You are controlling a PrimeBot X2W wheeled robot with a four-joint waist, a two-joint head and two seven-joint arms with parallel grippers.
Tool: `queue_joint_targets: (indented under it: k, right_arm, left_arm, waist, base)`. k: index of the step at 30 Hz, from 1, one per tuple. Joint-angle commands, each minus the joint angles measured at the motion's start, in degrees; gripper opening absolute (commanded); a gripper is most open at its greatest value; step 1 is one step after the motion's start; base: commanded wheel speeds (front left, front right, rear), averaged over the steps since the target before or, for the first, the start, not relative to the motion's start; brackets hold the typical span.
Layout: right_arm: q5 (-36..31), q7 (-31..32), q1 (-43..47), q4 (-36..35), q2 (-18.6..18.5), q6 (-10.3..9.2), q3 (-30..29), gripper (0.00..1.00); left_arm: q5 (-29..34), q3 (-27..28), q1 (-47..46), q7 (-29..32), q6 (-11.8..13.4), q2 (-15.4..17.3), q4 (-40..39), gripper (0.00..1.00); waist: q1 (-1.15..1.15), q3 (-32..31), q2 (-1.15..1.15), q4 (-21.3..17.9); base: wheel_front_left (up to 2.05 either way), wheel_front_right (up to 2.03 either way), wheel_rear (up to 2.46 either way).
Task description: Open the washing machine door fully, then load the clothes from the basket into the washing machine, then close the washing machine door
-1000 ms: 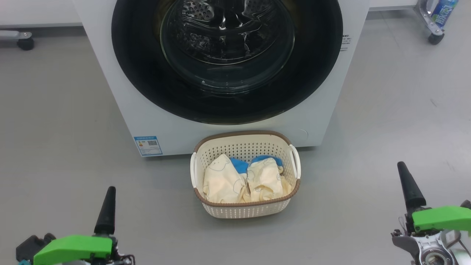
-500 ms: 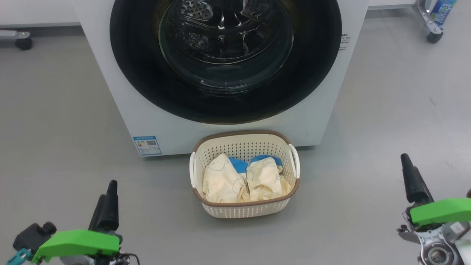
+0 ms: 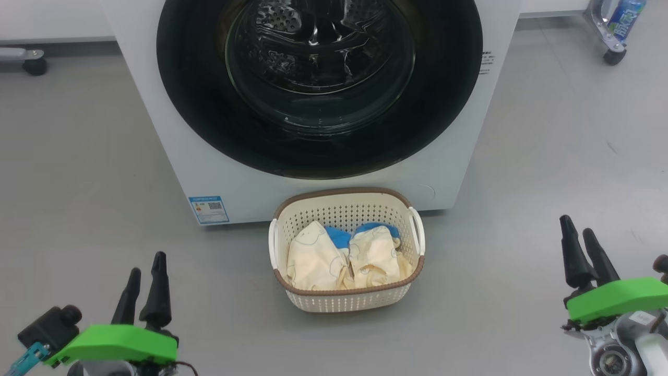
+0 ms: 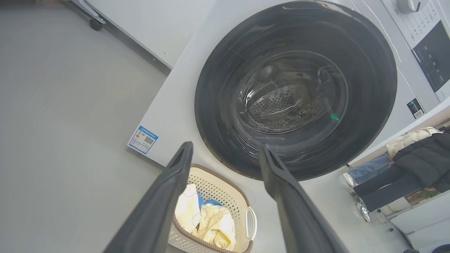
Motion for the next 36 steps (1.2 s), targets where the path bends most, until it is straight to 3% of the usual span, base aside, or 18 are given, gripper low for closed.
queue_joint_targets:
  k: [1,10,36]
  right_arm:
    - [-2.31,-0.94,-3.05,-1.76,-1.80,-0.12,0.83,1.00]
    - [-9.91,-2.63,-3.10,-1.64,-2.39,-0.13,1.49,1.00]
    - [-29.07,-6.16,-2.97,-0.65,-3.36,-0.17,2.38,1.00]
  left_arm:
    - [2.33,1.20,-3.18,-1.02,0.02,1.73,-1.63,1.00]
    - [12.40,-0.04,-3.19,-2.70,0.52,2.84,-1.62,1.00]
    - [31.98,-1.62,-3.34,-6.91,2.21,4.25,-1.15,1.00]
  waist:
    - [0.00,-0.05,0.00,-0.03]
    - [0.00,-0.08,0.00,-0.17]
    - [0.00,0.05,0.00,-0.42]
  base:
    - [0.00,0.00,0.00]
    - [0.00,0.00,0.00]
    - [0.00,0.00,0.00]
